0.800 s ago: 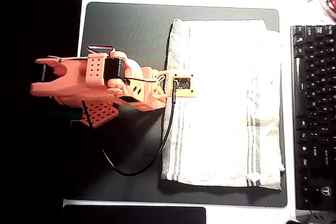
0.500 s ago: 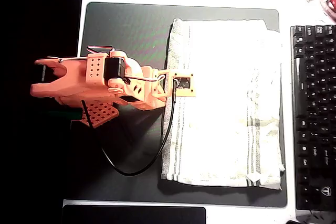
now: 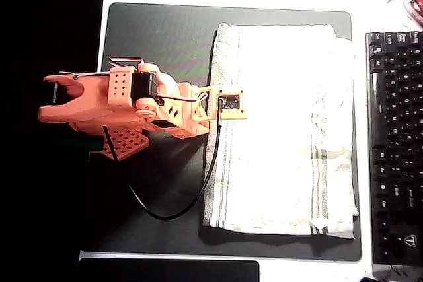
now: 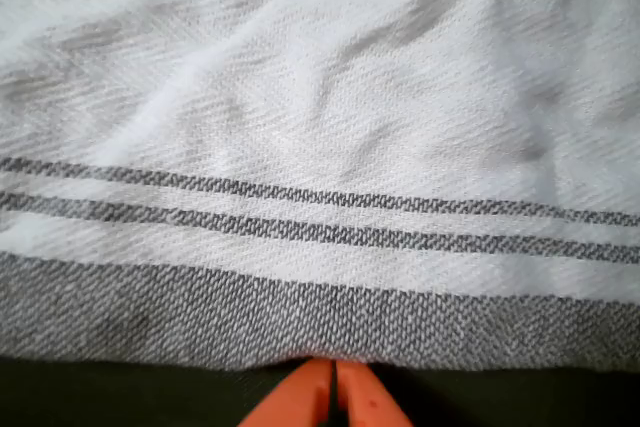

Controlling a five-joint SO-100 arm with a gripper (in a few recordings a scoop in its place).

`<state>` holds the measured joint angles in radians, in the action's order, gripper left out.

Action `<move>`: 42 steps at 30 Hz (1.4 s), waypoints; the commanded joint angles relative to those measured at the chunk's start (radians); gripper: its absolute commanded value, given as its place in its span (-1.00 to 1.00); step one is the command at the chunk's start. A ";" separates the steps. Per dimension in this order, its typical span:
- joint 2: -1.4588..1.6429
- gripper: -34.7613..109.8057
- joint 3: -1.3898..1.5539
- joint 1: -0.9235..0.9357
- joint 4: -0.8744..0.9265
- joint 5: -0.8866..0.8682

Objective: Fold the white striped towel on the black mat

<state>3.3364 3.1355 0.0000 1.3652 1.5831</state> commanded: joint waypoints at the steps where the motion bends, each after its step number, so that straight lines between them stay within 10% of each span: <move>1: 0.025 -0.52 0.021 -0.008 0.025 0.017; 42: -0.400 -0.52 -0.336 -0.152 -0.026 -0.023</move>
<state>2.9836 2.8655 -0.1289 1.3560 1.5601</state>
